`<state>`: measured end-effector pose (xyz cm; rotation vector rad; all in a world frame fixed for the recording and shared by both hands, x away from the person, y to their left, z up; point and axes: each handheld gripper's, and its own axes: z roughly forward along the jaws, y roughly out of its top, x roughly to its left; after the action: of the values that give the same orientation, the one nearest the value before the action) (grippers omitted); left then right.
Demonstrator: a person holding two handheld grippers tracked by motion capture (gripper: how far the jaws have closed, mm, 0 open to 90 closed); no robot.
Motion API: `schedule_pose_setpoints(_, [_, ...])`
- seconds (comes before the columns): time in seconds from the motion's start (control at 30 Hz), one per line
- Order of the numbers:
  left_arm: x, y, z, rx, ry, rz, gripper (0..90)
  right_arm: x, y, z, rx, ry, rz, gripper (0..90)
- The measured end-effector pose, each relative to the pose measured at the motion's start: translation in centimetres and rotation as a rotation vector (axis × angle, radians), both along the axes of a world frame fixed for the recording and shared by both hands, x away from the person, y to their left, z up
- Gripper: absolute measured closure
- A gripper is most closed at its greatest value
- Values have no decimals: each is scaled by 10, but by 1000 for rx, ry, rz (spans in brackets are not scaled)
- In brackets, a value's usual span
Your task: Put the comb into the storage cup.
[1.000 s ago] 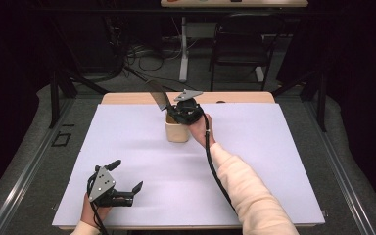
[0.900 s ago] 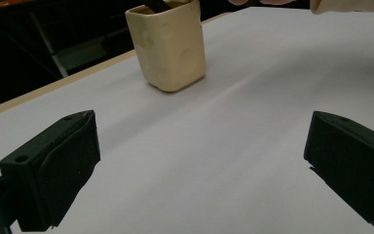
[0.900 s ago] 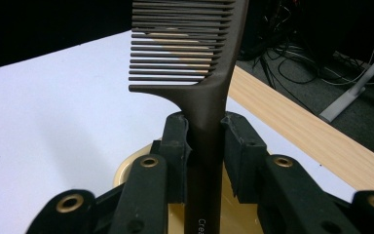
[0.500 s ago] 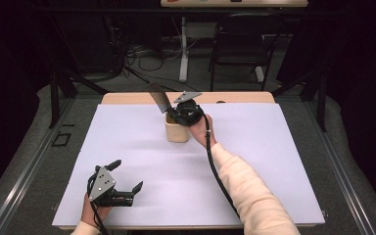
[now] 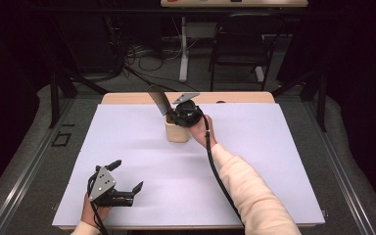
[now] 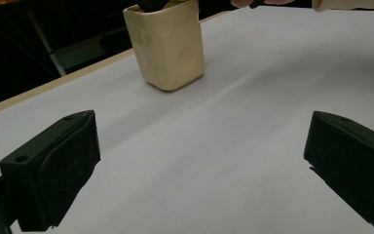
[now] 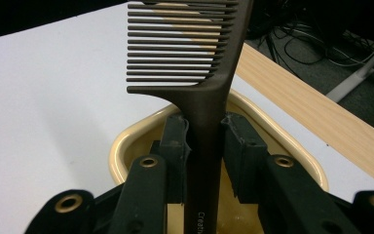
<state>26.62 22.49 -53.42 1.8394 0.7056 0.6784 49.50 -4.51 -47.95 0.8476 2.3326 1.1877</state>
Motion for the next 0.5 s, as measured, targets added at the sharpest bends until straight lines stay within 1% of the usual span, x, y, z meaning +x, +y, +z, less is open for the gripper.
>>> schedule_pose_setpoints(0.37, [0,0,0,1,0,1,0,0,0,0,-25,21,0,711])
schedule_pose_setpoints(0.43, [0,0,0,0,-1,1,0,-1,-1,-1,-21,39,-6,709])
schedule_pose_setpoints(0.5, [0,0,0,1,-1,3,0,-1,-2,-2,-26,44,-12,692])
